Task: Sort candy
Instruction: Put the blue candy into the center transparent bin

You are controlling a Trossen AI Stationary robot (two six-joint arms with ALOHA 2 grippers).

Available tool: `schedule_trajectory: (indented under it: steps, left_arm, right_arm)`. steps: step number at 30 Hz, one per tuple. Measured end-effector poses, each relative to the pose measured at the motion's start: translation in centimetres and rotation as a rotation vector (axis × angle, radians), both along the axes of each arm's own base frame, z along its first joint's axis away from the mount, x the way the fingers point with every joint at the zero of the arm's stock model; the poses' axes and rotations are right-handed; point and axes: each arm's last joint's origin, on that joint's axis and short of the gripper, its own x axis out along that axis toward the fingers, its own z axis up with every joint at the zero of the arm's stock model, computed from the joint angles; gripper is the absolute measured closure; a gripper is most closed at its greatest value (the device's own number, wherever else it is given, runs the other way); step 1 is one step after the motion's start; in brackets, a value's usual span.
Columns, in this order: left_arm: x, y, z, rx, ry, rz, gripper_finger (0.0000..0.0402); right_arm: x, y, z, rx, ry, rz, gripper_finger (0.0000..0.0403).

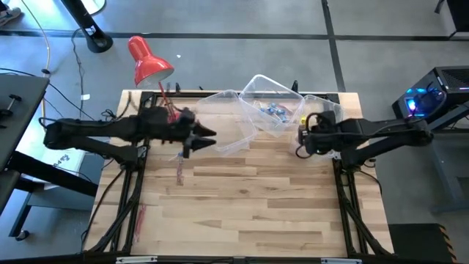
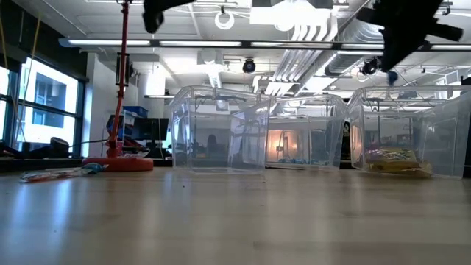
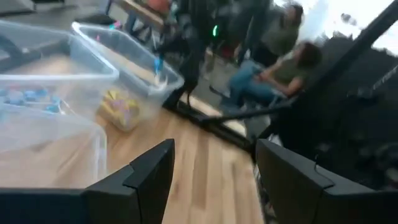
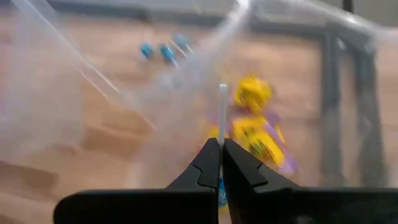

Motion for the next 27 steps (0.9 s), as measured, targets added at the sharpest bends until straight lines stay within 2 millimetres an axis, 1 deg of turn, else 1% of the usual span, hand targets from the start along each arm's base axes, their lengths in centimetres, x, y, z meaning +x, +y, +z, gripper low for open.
schedule_trajectory:
  steps: [2,5,9,13,16,19,21,24,27]
  left_arm:
    - [-1.2,-0.4,0.5,-0.014,-0.012,0.06,0.0184]
    - [-2.8,-0.8,1.0,0.003,-0.012,0.132,0.0184]
    - [-4.6,-1.1,1.5,0.008,-0.003,0.17,0.0184]
    - [-5.8,-1.3,1.7,-0.018,-0.001,0.18,0.0183]
    - [-6.2,-1.5,1.7,-0.019,0.011,0.182,0.0183]
    - [-6.4,-1.7,1.5,-0.011,0.034,0.171,0.0183]
    - [-6.5,-1.9,1.4,-0.015,0.05,0.157,0.0183]
    - [-6.8,-2.3,0.7,-0.026,0.125,0.128,0.0183]
    - [-6.9,-2.7,-0.7,-0.033,0.263,0.115,0.0183]
  right_arm:
    - [-0.4,0.3,-0.8,0.04,0.039,-0.018,0.0403]
    - [-0.9,0.4,-2.6,0.078,0.087,-0.065,0.0403]
    - [-0.9,0.5,-4.6,0.09,0.076,-0.112,0.0403]
    - [-0.6,0.6,-5.5,0.11,0.054,-0.111,0.0399]
    - [-0.7,0.5,-5.4,0.108,0.066,-0.116,0.0388]
    - [-1.0,0.3,-5.0,0.102,0.094,-0.124,0.0364]
    - [-1.2,0.2,-4.5,0.097,0.114,-0.128,0.034]
    - [-1.1,0.1,-3.3,0.065,0.117,-0.094,0.0296]
    - [-0.8,0.1,-1.8,0.042,0.094,-0.044,0.0254]
